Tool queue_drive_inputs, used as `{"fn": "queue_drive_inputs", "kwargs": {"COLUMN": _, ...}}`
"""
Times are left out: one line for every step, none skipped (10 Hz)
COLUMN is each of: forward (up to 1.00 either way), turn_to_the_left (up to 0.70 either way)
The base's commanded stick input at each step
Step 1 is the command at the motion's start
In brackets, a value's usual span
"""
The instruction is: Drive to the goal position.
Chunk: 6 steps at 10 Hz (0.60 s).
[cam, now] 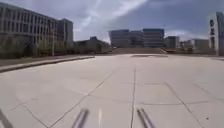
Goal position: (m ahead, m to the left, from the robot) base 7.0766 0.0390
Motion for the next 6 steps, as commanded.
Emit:
{"fn": "queue_drive_inputs", "kwargs": {"forward": 0.50, "turn_to_the_left": 0.00}}
{"fn": "queue_drive_inputs", "kwargs": {"forward": 0.50, "turn_to_the_left": 0.00}}
{"fn": "queue_drive_inputs", "kwargs": {"forward": 0.50, "turn_to_the_left": 0.00}}
{"fn": "queue_drive_inputs", "kwargs": {"forward": 0.50, "turn_to_the_left": 0.00}}
{"fn": "queue_drive_inputs", "kwargs": {"forward": 0.50, "turn_to_the_left": 0.00}}
{"fn": "queue_drive_inputs", "kwargs": {"forward": 0.50, "turn_to_the_left": 0.00}}
